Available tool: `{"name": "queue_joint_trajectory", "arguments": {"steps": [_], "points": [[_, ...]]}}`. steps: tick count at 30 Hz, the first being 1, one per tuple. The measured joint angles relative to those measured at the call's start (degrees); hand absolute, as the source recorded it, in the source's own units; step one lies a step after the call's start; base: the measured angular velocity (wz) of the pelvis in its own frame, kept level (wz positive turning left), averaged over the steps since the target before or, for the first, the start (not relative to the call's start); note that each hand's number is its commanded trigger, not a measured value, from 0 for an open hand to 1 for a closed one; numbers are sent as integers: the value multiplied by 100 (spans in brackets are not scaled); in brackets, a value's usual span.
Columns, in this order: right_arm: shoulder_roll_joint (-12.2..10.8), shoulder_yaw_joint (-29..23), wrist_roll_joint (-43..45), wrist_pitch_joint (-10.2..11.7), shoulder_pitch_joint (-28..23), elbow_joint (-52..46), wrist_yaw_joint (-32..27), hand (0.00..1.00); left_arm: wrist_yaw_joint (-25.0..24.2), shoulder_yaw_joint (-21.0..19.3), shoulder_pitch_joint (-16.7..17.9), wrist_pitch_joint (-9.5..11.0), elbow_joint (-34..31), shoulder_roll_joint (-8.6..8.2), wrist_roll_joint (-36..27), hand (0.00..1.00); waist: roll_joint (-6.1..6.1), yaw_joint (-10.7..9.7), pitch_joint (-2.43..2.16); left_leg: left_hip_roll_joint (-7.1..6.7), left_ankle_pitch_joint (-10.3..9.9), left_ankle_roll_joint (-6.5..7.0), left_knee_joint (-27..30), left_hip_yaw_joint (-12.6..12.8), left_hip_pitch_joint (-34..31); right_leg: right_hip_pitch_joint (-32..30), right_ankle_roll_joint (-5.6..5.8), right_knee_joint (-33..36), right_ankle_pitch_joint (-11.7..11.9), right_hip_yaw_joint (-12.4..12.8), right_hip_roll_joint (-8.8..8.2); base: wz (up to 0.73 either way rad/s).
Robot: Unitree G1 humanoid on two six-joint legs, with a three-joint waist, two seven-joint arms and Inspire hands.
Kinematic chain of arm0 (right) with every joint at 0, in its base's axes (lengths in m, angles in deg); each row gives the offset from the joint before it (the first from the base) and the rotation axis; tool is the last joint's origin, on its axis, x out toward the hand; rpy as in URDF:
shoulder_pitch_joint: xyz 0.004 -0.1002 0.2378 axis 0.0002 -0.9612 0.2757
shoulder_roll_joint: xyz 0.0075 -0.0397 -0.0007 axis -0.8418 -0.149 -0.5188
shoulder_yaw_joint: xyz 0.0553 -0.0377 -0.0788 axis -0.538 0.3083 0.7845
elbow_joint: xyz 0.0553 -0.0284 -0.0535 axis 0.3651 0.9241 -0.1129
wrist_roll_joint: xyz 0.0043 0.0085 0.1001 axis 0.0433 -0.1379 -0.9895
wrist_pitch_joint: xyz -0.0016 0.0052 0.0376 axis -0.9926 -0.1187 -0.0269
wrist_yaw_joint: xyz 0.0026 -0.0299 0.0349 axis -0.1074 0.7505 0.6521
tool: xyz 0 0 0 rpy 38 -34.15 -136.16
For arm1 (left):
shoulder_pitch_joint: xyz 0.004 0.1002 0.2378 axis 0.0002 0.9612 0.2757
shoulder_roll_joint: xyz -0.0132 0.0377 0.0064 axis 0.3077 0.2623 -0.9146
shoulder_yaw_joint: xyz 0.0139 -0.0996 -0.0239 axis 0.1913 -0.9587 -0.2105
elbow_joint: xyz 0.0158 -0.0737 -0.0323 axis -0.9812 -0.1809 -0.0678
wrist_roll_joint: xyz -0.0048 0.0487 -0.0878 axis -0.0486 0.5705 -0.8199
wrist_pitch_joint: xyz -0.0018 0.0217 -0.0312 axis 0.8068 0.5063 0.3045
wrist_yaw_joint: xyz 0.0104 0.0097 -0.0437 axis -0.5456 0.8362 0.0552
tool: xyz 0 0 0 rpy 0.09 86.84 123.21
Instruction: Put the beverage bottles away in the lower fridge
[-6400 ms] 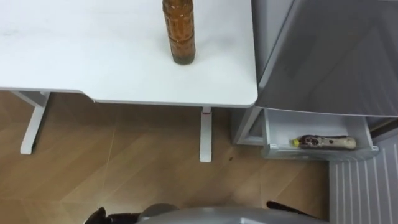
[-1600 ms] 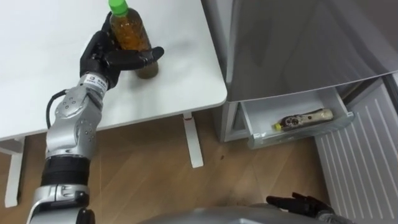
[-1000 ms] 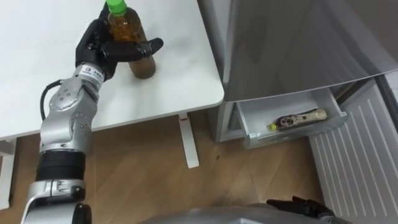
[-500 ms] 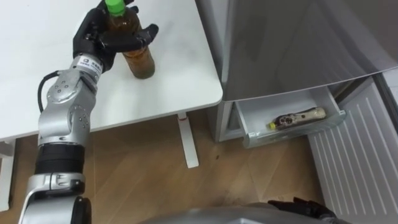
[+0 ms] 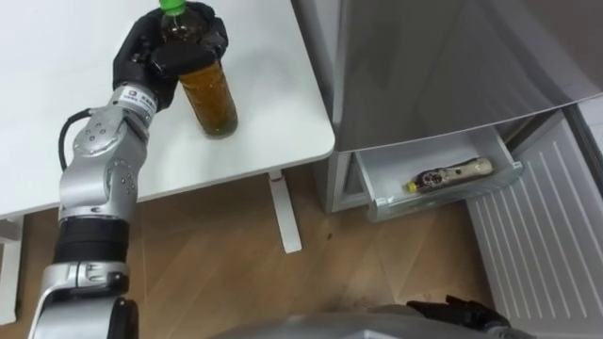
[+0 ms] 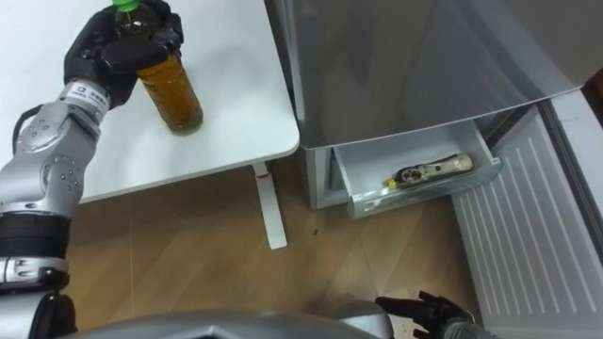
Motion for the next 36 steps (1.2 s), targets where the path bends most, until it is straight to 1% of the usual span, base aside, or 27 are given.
{"name": "queue_joint_trajectory", "arguments": {"steps": [8, 10, 12, 14, 16, 18, 20, 21, 23, 24, 25, 27, 29, 30, 32, 33, 35, 36], "points": [[-1, 39, -3, 2, -3, -85, 0, 0, 109, 75, 1, -36, -11, -11, -19, 100, 29, 33, 0, 1, 0, 0, -2, 20, 20, 5, 0, 0, 0, 20, 0, 0], [-1, 59, -10, 8, -3, -86, -1, 0, 131, 81, 2, -36, -31, -48, -18, 100, 28, 41, 0, 2, 0, 0, -2, 29, 23, 4, 0, 1, 0, 29, 0, 0], [-1, 94, -9, 7, -5, -113, -7, 0, 177, 83, 6, -36, -75, -119, -17, 100, 28, 81, 0, 2, 0, 0, -2, 36, 26, 1, 0, 4, 0, 42, 0, -2], [31, 276, -5, 14, 18, -179, -26, 0, 233, 138, 28, -35, -219, -210, -19, 100, 27, 156, 0, 2, 1, 1, 0, 33, 7, -15, -1, 9, 1, 40, 0, 0], [39, 395, 37, 24, 72, -205, -60, 0, 249, 209, 129, -33, -420, -220, -15, 100, 26, 198, 0, 2, 1, 1, -1, 30, 20, -4, -1, 8, 1, 35, 0, 0], [62, 536, 70, 61, 89, -206, -62, 0, 253, 292, 263, -29, -689, -301, -16, 100, 20, 297, 5, 3, 1, 1, -5, 30, 39, 14, -1, 4, 1, 32, 0, 0], [63, 718, 82, 84, 95, -248, -62, 0, 230, 346, 460, -30, -1004, -452, -18, 100, 5, 417, 14, 4, 1, 1, -10, 24, 59, 30, -1, 2, 1, 16, -2, 0], [64, 804, 125, 79, 94, -306, -59, 0, 233, 391, 520, -30, -1138, -495, -17, 100, -14, 468, 26, 8, 1, 0, -10, 20, 54, 17, -1, 2, 1, 4, -2, 4], [56, 928, 333, 70, 102, -498, -33, 0, 230, 440, 622, -30, -1372, -497, -17, 100, -42, 507, 35, 10, 2, -1, 2, -21, -8, 2, -1, 6, 1, -27, -1, 7], [33, 958, 410, 67, 109, -574, -10, 0, 230, 441, 686, -30, -1480, -502, -26, 100, -53, 510, 39, 10, 2, -1, 9, -27, -27, -12, -1, 7, 1, -34, -1, 7], [-23, 1047, 518, 71, 108, -711, 51, 0, 224, 444, 828, -30, -1673, -525, -64, 100, -67, 533, 37, 10, 2, -1, 12, -32, -35, -13, -1, 6, 1, -55, -1, 0], [-172, 1229, 571, 69, 104, -853, 198, 0, 210, 518, 1041, -30, -1995, -649, -68, 100, -92, 716, 27, 10, 2, -1, 29, -51, -39, -5, -1, 2, 1, -91, -2, 5], [-291, 1364, 587, 72, 130, -908, 326, 0, 197, 558, 1180, -30, -2216, -666, -135, 100, -101, 807, 22, 3, 2, -1, 51, -144, -74, 9, -1, 2, 1, -173, -8, 19], [-330, 1387, 606, 73, 139, -923, 369, 0, 197, 557, 1221, -30, -2290, -666, -139, 100, -102, 820, 22, 3, 2, -1, 53, -173, -79, 8, -1, 4, 1, -210, -9, 23], [-412, 1530, 659, 72, 163, -1007, 498, 0, 209, 537, 1239, -28, -2404, -680, -186, 100, -113, 968, 15, 0, 2, -1, 97, -239, -113, 7, 0, 4, 1, -288, -12, 20], [-437, 1556, 730, 70, 160, -1127, 534, 0, 217, 519, 1240, -21, -2454, -683, -195, 100, -114, 1010, 15, -8, 2, -1, 97, -291, -136, 14, 0, 7, 1, -340, -17, 16], [-441, 1646, 807, 69, 164, -1305, 554, 0, 266, 521, 1241, -7, -2456, -690, -340, 100, -118, 1122, 12, -10, 3, -1, 103, -295, -135, 27, 0, 8, 1, -348, -19, 6], [-447, 1749, 807, 75, 181, -1391, 564, 0, 314, 524, 1256, -7, -2459, -692, -439, 100, -127, 1169, 6, -11, 3, -1, 113, -302, -134, 63, 0, 5, 1, -390, -22, 3]]}}
